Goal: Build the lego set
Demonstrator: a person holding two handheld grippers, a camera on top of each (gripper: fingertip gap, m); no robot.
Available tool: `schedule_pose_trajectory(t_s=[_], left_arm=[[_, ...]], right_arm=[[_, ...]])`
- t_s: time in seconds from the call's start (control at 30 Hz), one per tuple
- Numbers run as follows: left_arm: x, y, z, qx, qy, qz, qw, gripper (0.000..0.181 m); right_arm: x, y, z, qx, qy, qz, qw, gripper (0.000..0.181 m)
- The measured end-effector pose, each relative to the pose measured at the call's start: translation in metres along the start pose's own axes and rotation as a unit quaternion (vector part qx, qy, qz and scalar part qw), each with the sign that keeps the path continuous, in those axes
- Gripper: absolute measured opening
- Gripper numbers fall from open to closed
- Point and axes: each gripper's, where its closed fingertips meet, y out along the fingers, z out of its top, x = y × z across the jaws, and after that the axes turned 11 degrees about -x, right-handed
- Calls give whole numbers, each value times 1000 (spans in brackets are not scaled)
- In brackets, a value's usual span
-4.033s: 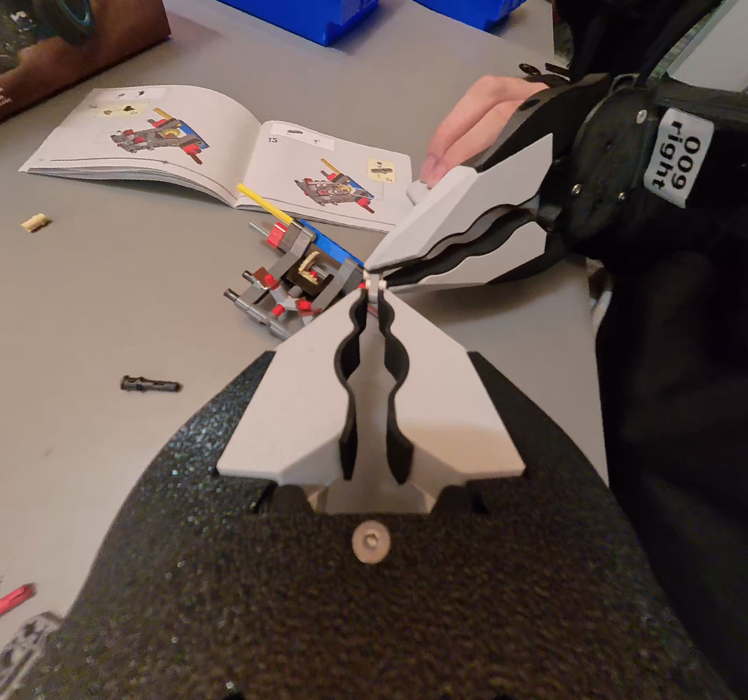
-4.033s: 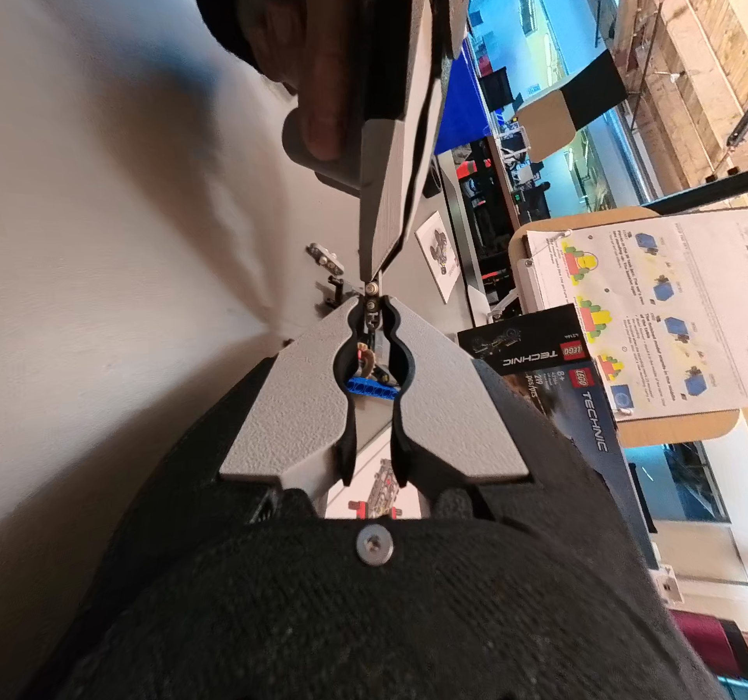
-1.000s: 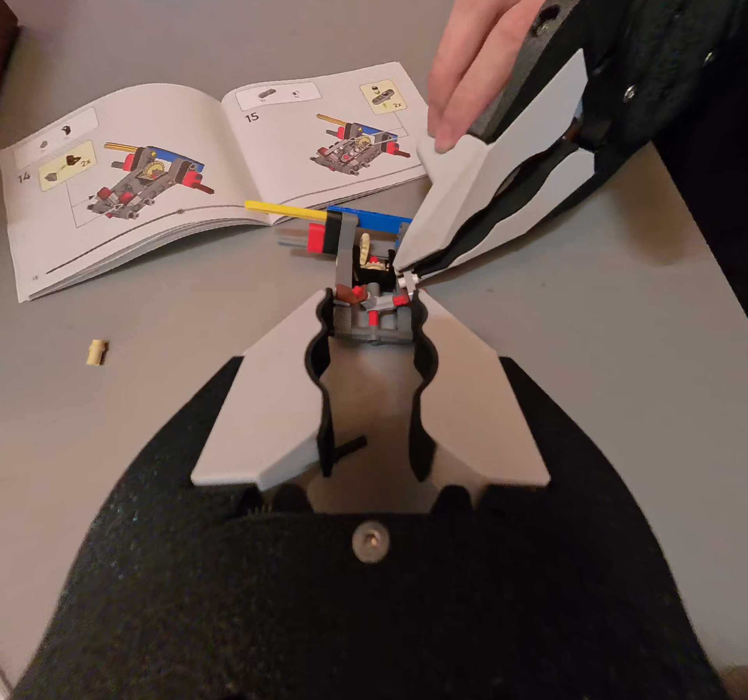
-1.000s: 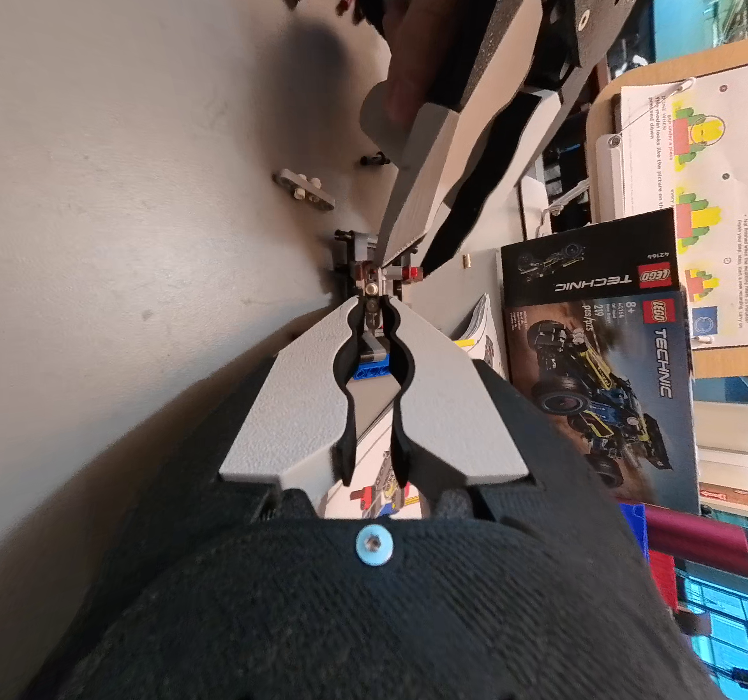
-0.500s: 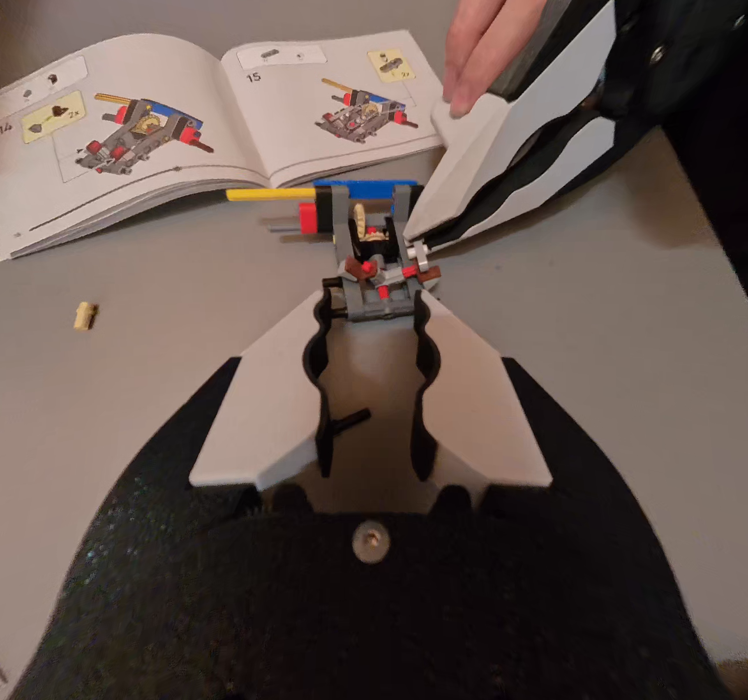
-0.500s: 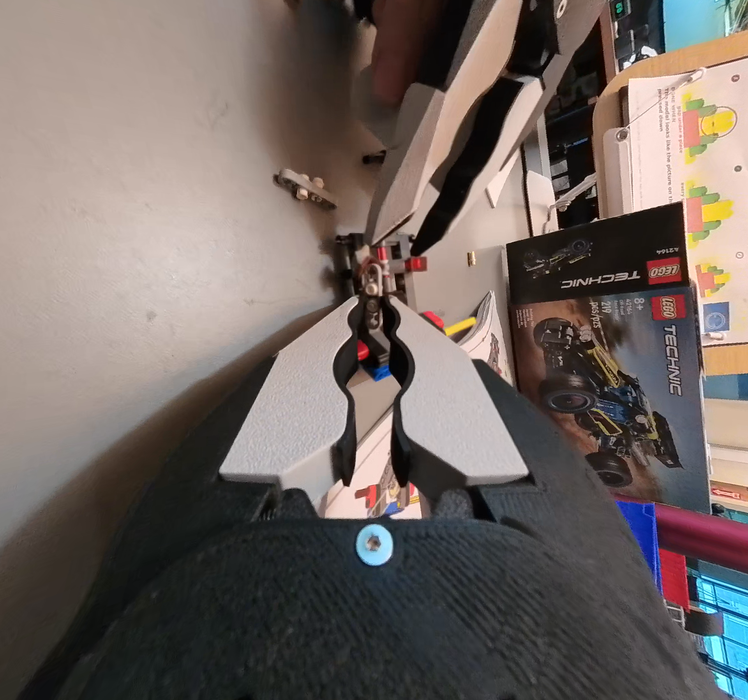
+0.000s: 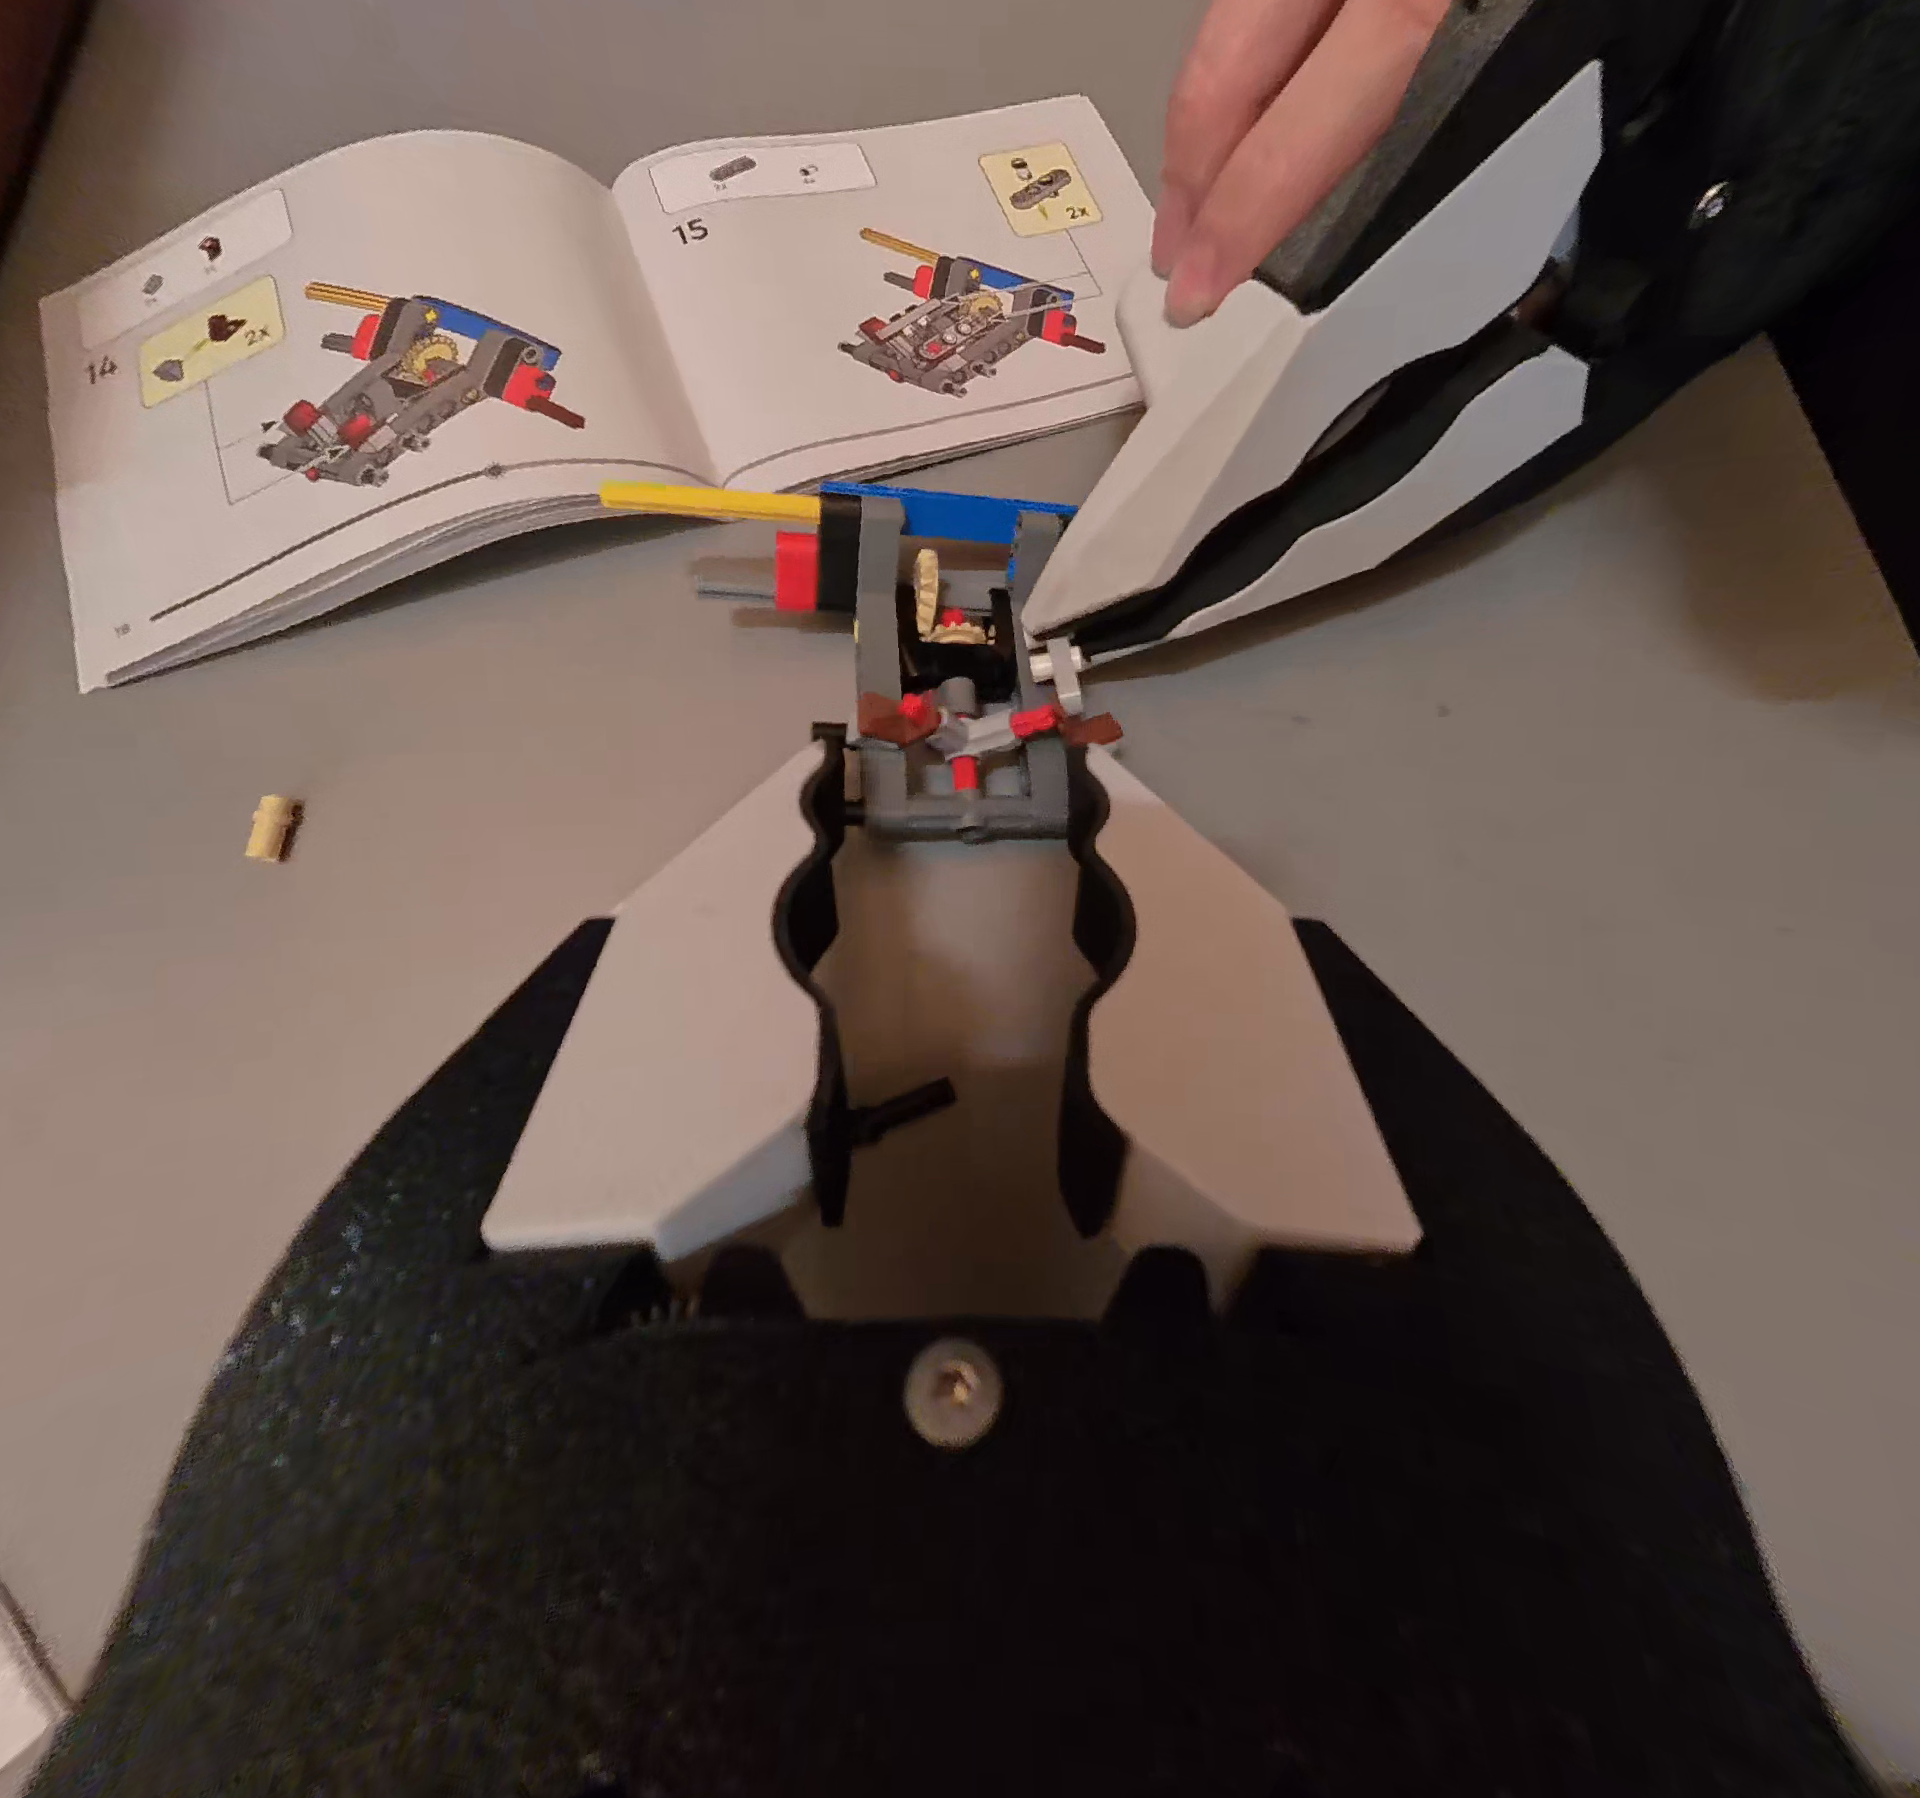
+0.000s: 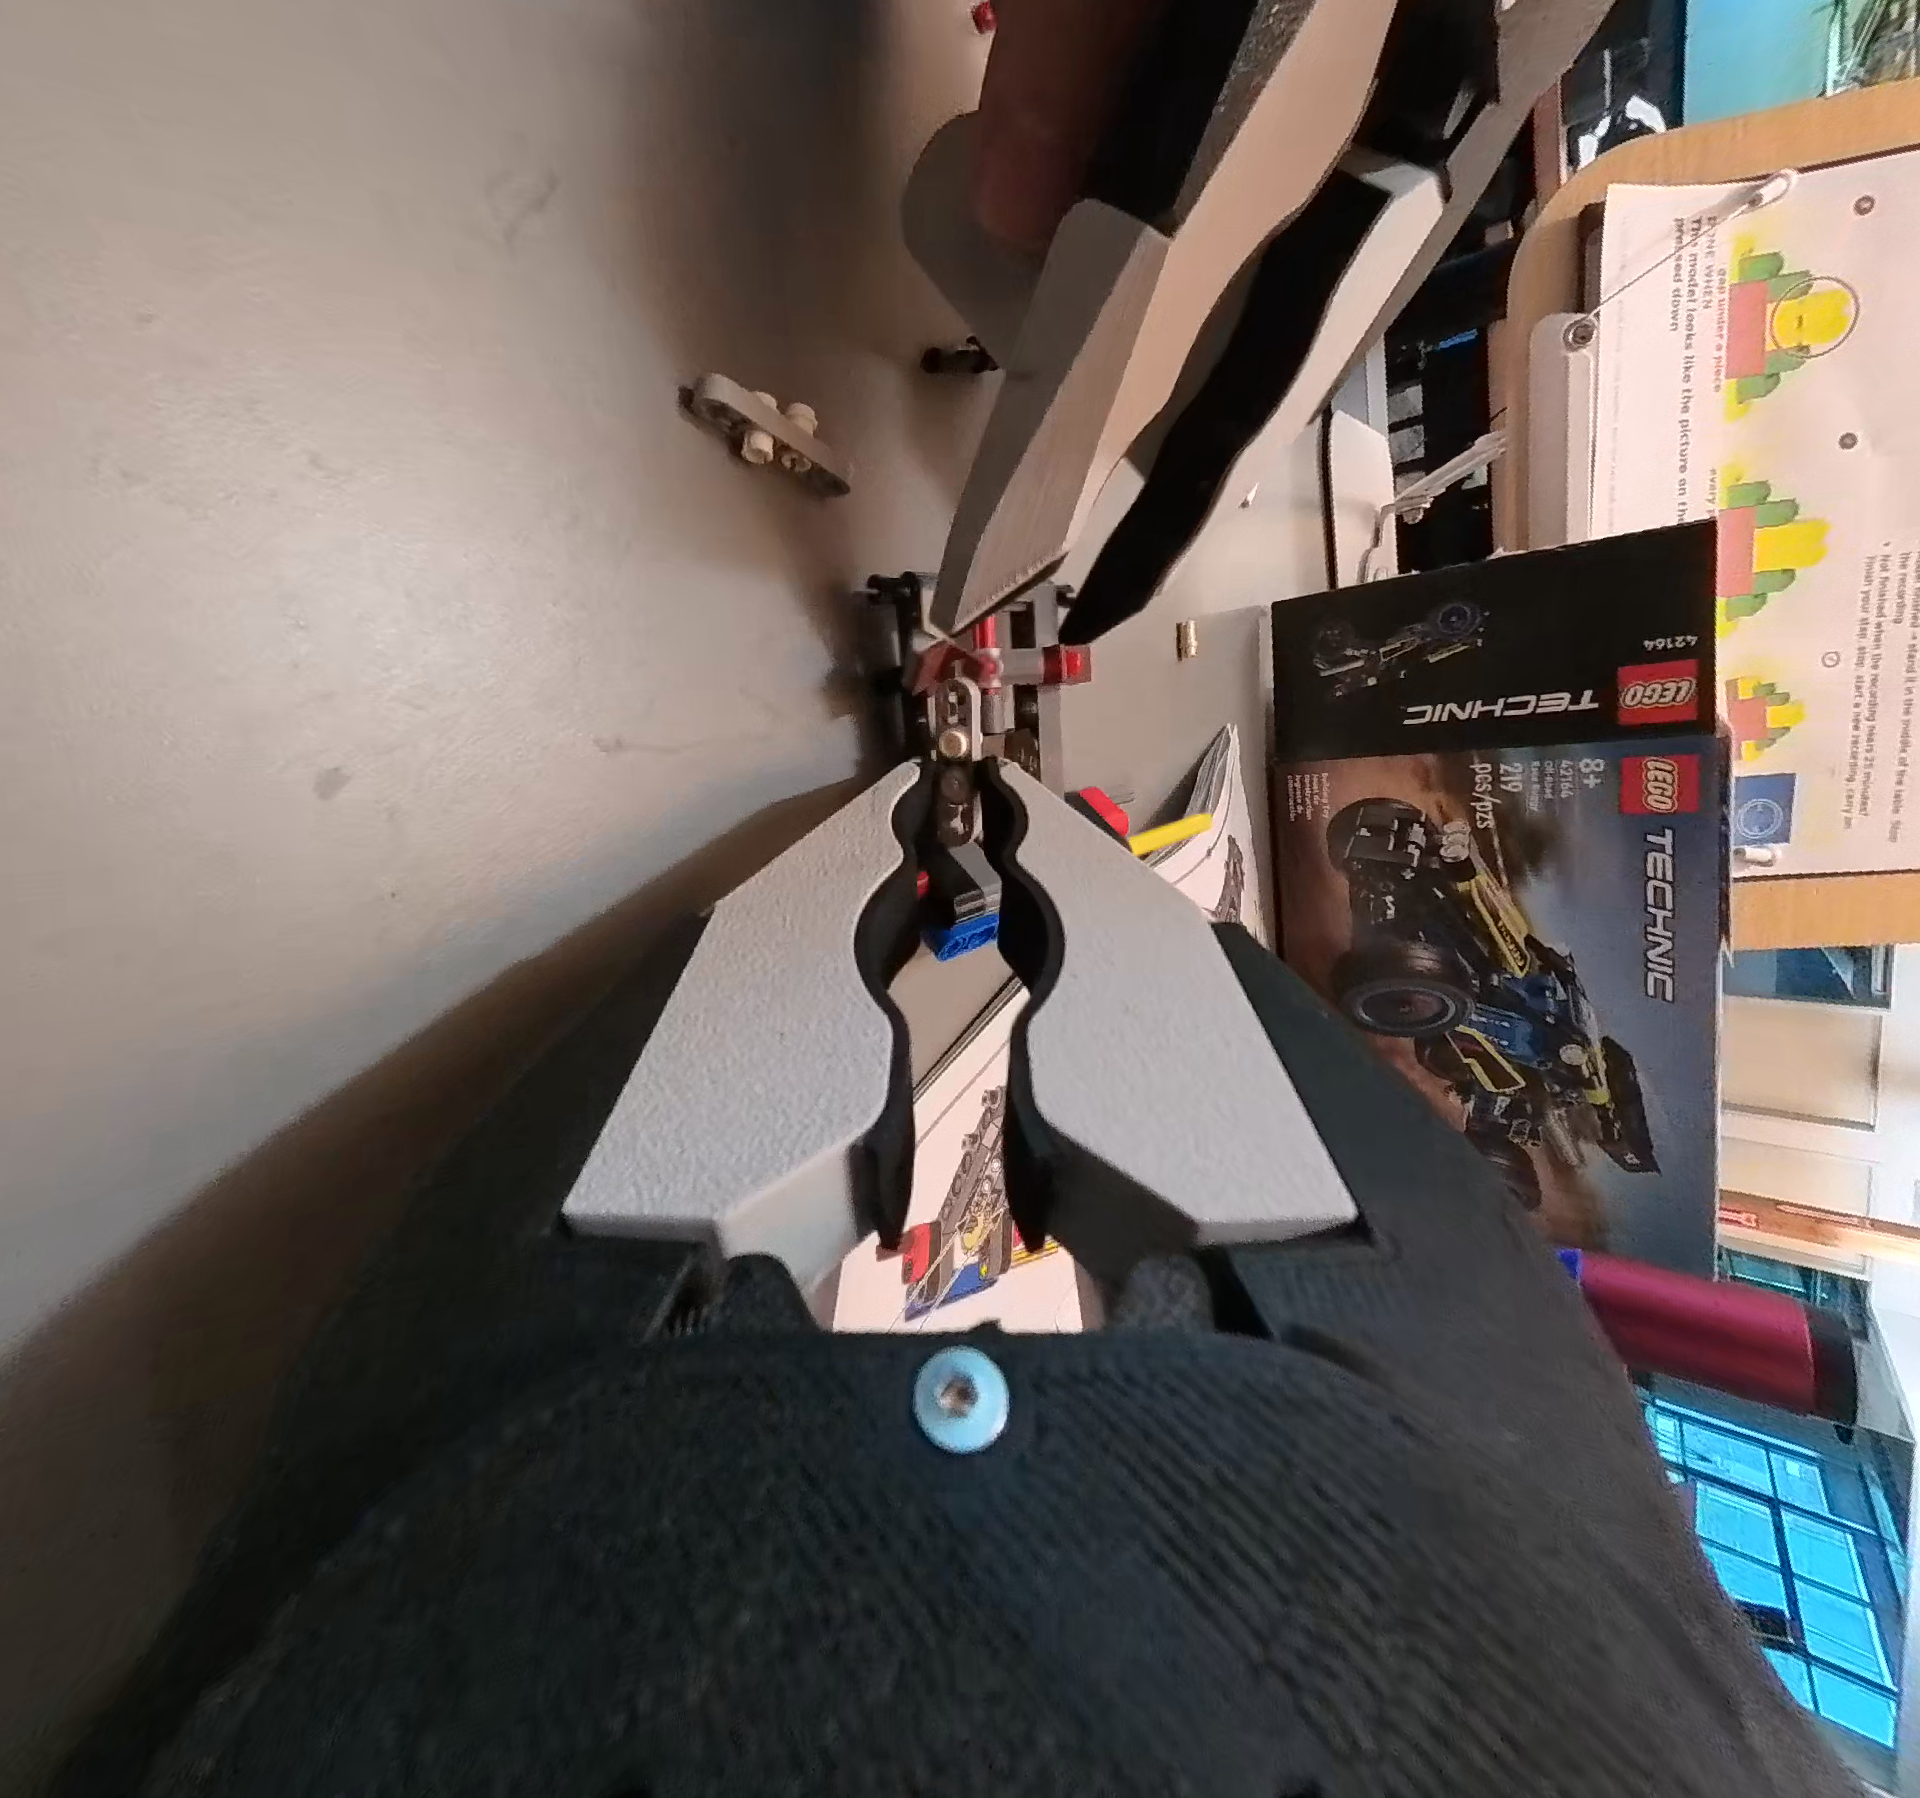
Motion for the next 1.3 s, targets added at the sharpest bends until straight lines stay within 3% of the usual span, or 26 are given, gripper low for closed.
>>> schedule_pose_trajectory(t_s=[0.17, 0.7, 0.9, 0.97, 1.1, 1.3], left_arm=[[0, 3, 0, 4, -9, -7, 1000, 32], [-1, 1, -2, 2, -1, -2, 1000, 42], [-10, -21, -7, -25, 0, 53, 998, 39], [3, -26, -9, -41, 25, 51, 998, 26], [40, -12, -5, -56, 45, 17, 997, 23], [46, 12, -4, -81, 18, 26, 996, 19]], right_arm=[[0, -2, 5, 3, 1, 0, 1000, 6], [-1, -6, -3, -4, 6, 1, 1000, 6], [-16, -19, 1, 2, 24, 48, 999, 6], [-22, -20, -3, -10, 23, 59, 998, 6], [-24, -18, -6, -15, 36, 69, 997, 6], [-24, -20, -6, -9, 43, 68, 997, 9]])
